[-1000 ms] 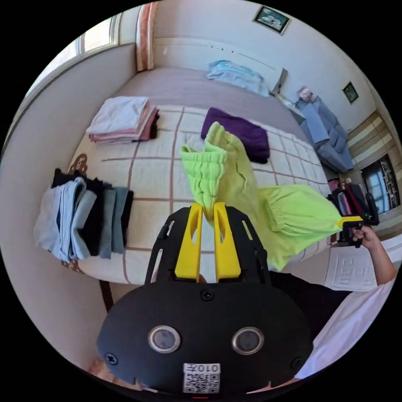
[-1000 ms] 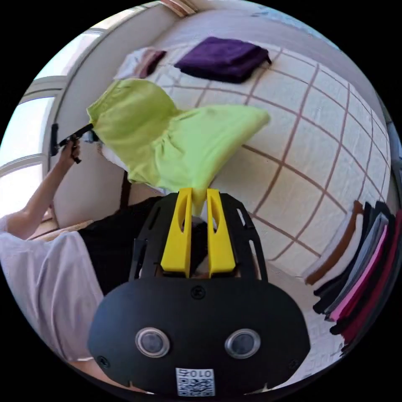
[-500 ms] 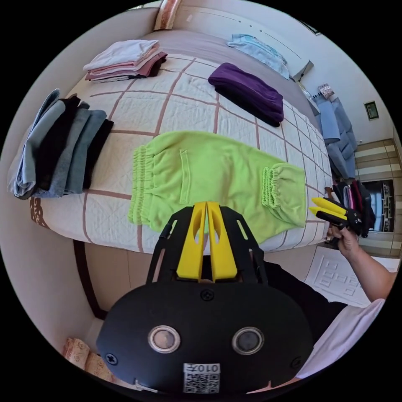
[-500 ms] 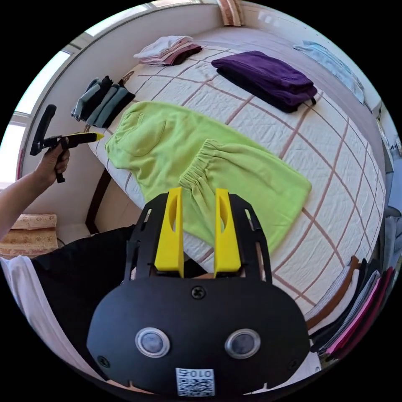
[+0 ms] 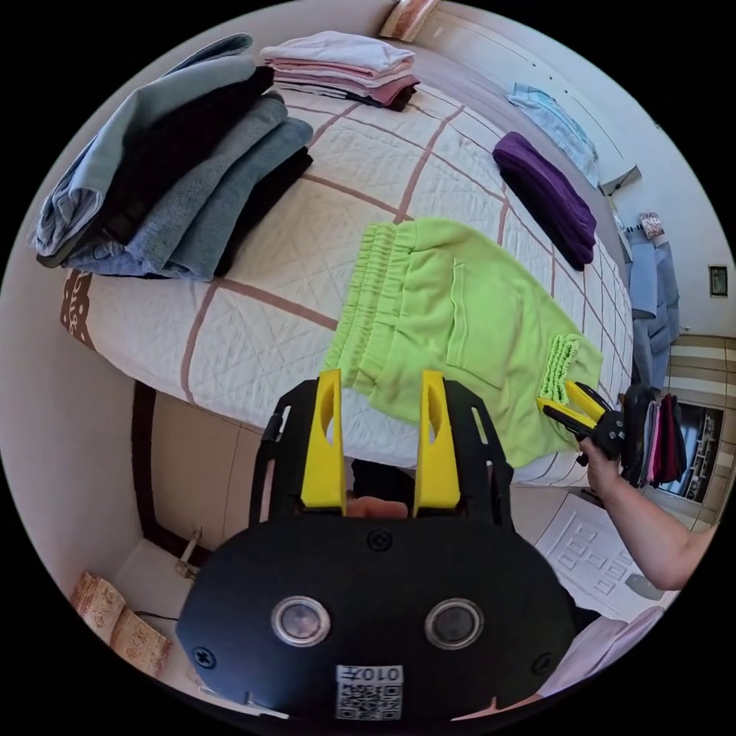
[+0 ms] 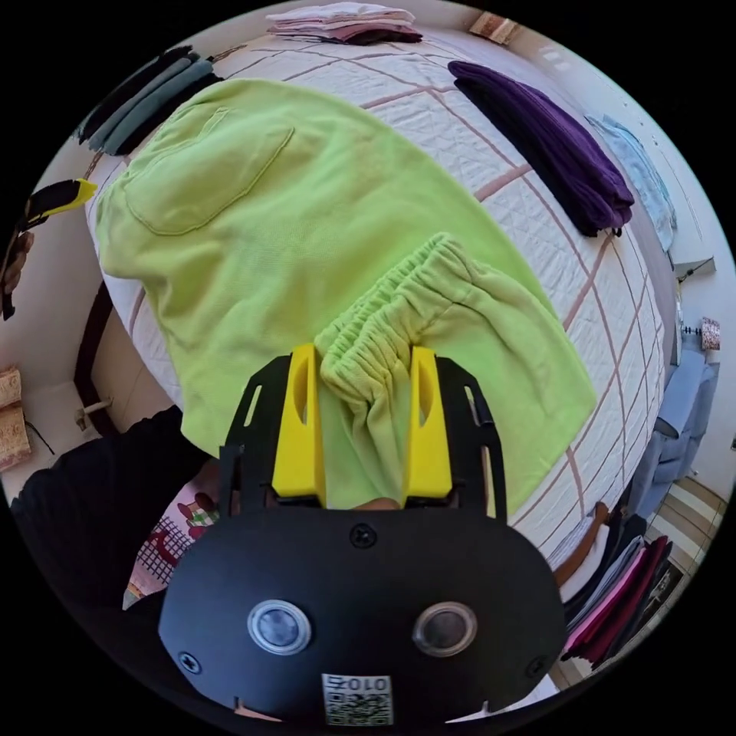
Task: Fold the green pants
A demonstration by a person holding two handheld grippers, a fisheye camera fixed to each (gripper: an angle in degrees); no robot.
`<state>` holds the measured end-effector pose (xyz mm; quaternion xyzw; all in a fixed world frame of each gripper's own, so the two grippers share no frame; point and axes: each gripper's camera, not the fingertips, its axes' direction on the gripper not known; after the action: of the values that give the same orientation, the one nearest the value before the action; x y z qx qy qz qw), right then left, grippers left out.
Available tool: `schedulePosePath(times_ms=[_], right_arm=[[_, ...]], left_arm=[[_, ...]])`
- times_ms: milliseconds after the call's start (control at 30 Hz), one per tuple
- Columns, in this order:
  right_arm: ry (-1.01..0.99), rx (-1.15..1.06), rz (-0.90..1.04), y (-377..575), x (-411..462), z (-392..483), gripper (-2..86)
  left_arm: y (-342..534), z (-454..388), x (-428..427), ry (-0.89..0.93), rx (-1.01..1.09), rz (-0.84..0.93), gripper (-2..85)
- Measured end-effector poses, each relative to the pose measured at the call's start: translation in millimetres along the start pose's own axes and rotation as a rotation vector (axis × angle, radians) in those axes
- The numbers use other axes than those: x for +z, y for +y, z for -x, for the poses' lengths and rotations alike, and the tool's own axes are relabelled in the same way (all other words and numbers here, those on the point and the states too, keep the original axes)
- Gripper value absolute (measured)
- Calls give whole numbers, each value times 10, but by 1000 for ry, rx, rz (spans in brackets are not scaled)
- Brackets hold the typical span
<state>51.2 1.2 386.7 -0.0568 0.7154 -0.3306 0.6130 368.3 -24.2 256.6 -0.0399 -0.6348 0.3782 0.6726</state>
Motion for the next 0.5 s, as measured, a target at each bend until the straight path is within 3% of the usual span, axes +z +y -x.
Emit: schedulePosePath(times_ms=[67, 267, 500], right_arm=[[-23, 6, -5, 61, -22, -37, 129], [-366, 227, -90, 414, -369, -686, 90], [-450, 458, -321, 1266, -1159, -1345, 87]], left_arm=[[21, 90, -61, -4, -9, 5, 147], [178, 577, -244, 114, -193, -67, 165], [258, 929, 5, 360, -339, -28, 184]])
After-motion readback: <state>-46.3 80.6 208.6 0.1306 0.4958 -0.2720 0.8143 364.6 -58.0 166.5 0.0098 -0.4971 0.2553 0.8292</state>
